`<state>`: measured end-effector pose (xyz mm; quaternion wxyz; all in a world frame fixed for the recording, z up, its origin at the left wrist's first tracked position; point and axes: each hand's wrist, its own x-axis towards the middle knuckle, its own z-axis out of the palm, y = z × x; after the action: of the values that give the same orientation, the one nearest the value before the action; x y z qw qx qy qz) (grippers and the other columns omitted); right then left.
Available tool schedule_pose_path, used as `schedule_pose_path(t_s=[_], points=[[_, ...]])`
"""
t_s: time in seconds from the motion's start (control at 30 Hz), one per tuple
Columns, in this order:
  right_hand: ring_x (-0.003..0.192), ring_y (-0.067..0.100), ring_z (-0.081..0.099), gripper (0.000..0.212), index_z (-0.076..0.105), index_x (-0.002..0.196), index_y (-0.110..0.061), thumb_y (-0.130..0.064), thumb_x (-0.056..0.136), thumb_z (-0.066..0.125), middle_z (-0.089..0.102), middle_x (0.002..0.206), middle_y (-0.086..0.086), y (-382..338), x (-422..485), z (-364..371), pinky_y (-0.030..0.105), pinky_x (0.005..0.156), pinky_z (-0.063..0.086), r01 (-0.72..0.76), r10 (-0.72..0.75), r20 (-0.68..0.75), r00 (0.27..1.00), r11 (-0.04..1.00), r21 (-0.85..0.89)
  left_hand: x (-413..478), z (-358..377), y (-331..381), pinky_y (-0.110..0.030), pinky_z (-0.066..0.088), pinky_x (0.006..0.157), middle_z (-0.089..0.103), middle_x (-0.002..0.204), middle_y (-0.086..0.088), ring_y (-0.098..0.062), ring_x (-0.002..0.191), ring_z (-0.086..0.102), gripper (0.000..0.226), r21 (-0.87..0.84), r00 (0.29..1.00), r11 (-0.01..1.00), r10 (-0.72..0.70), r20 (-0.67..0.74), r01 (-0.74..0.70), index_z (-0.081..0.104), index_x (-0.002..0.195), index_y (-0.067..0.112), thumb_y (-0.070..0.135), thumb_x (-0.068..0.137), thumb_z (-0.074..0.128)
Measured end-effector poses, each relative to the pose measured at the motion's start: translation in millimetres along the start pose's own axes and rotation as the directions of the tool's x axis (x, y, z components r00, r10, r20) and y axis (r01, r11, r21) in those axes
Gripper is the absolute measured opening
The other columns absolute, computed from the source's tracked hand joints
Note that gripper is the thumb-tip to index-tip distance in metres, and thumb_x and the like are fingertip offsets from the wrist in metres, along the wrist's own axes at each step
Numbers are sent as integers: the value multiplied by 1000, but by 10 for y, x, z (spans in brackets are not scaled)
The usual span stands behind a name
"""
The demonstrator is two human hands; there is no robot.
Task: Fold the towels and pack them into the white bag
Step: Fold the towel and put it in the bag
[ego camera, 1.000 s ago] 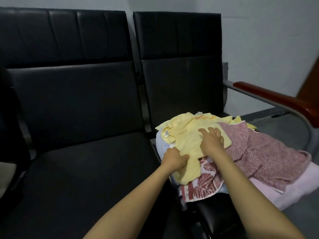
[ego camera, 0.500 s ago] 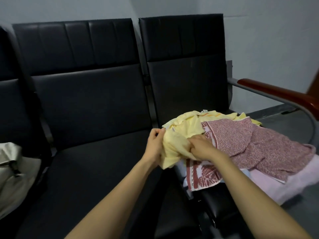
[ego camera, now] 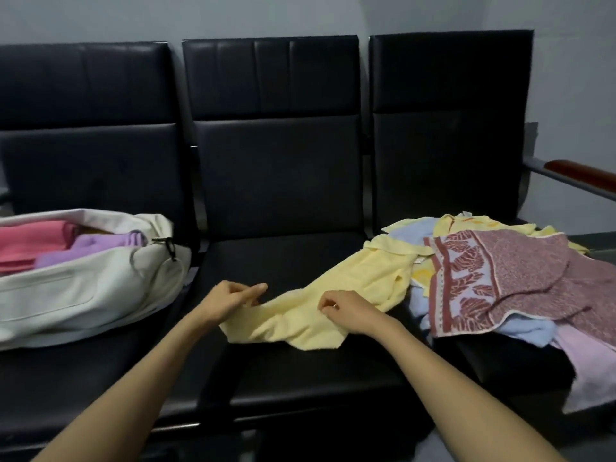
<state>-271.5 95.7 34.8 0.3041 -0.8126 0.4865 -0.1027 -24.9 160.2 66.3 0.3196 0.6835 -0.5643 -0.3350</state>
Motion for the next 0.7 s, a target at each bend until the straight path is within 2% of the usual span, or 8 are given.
schedule_pose_path(t_s=[0.13,0.23,0.3,0.37,0.47,0.53,0.63,0.7], points=[[122,23,48,53,28,148,-24,-23,99,47,33,146,6,33,65,23,31,99,41,-84,77,-123,989,995,-56,44,48,-353,-21,49,62,66,86,3,-12,75,62,13,115,981,993,-10,-191,33,66,89,22,34,88,67],[119,26,50,58,23,150,-23,-29,98,49,32,145,8,81,156,-37,32,93,43,-221,208,-132,969,971,-90,86,155,-435,-18,42,81,51,111,7,-12,101,56,44,315,1000,949,14,-26,-5,61,119,23,47,83,68],[109,25,53,34,49,130,-20,-30,98,47,45,132,8,124,221,-51,32,88,44,-248,229,-105,968,938,-243,91,211,-370,-17,41,78,54,105,12,-7,98,54,44,350,993,935,24,118,-64,63,116,26,53,82,67],[99,21,51,19,57,104,-17,-29,100,42,53,115,5,100,279,-72,33,84,45,-237,166,-270,948,938,-253,115,230,-315,-19,46,74,61,99,12,-6,92,57,32,358,983,929,32,182,-96,66,104,30,52,80,69],[93,19,50,20,51,99,-12,-27,102,39,55,98,2,7,319,-163,30,72,40,-61,103,-467,878,993,104,168,222,-290,-31,51,72,64,85,7,-10,80,59,12,401,990,907,94,107,-129,63,84,28,39,88,62],[89,16,54,18,50,104,-12,-28,101,42,58,100,2,-39,297,-210,28,71,41,1,99,-374,922,966,258,198,241,-274,-39,50,70,62,79,3,-17,75,59,15,351,986,924,166,-6,-154,55,84,25,35,95,51],[119,17,46,37,45,131,-22,-26,96,56,47,125,-4,52,253,-119,29,94,40,-21,21,-110,994,1000,1,172,303,-131,-33,42,60,55,70,2,-13,62,50,16,146,947,949,299,-121,-281,47,88,25,36,99,45],[130,15,33,42,48,133,-26,-26,92,59,42,133,-7,92,274,-22,34,109,31,55,-55,3,998,988,-146,129,347,29,-23,37,58,52,70,1,-4,61,43,13,7,925,927,373,-76,-374,52,91,22,32,99,49]])
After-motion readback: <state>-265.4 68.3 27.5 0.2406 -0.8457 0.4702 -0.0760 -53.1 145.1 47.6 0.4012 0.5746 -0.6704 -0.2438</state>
